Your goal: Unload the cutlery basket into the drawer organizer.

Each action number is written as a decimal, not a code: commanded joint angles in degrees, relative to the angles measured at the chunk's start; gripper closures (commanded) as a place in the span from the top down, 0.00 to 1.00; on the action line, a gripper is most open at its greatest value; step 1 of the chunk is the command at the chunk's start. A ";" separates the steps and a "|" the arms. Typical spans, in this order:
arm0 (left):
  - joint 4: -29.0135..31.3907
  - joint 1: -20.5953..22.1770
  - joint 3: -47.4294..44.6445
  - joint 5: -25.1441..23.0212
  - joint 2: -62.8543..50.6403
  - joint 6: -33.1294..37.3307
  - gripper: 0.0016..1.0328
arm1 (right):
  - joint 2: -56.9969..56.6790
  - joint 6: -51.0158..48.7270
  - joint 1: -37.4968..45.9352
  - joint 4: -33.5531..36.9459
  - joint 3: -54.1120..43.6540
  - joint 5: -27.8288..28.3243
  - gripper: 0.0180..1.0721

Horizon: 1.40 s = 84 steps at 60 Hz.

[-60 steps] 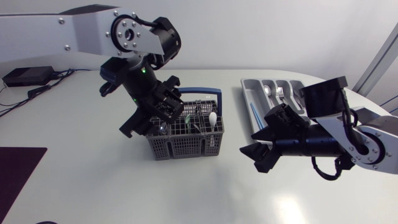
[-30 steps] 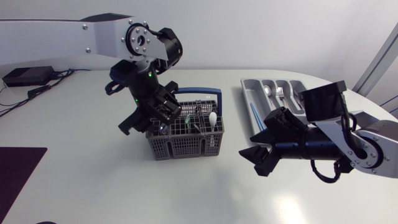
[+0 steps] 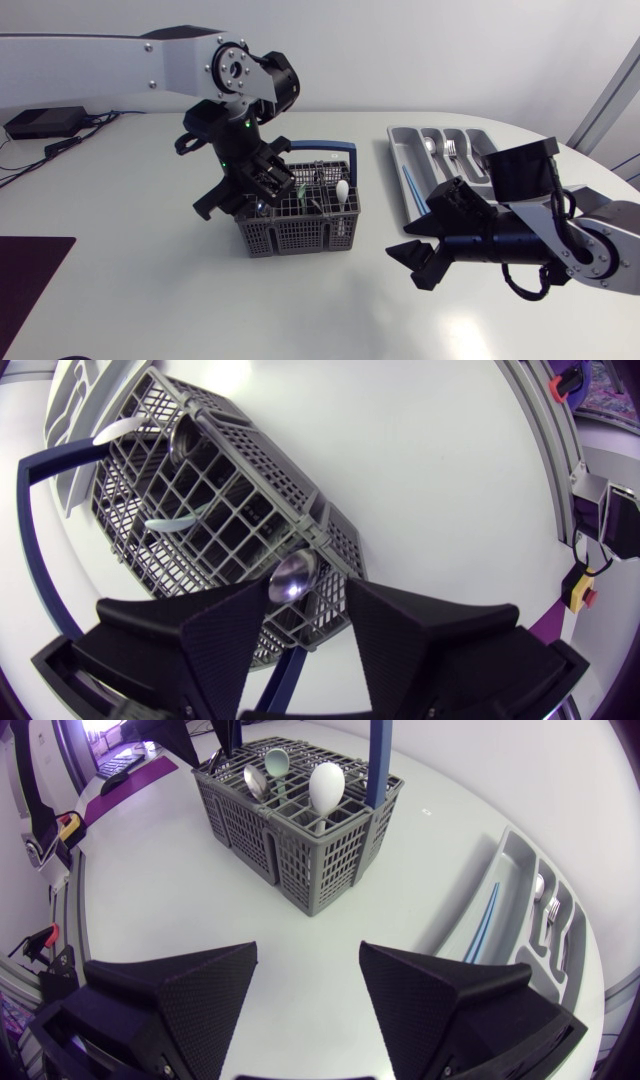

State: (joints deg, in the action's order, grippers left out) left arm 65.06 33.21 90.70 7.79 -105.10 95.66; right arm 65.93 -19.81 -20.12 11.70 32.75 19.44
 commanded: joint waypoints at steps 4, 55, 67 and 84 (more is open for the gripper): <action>1.30 0.80 2.38 0.21 -1.51 2.17 0.55 | -0.37 -1.02 0.34 -0.54 -1.38 0.16 0.71; 5.34 1.51 5.02 -0.67 -3.27 1.11 0.14 | -0.89 -0.93 0.43 -1.33 -2.34 -0.11 0.72; 9.39 1.77 8.71 -1.20 -3.62 0.58 0.14 | -1.24 -0.67 0.34 -1.33 -2.69 -0.28 0.73; 19.32 2.30 17.06 -3.92 -5.47 -1.17 0.14 | -1.77 -0.23 -0.01 -1.33 -3.05 -0.37 0.73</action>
State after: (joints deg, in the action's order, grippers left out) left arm 82.32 34.87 104.03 4.69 -108.97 94.50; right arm 64.71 -19.77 -20.12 10.52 31.59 19.38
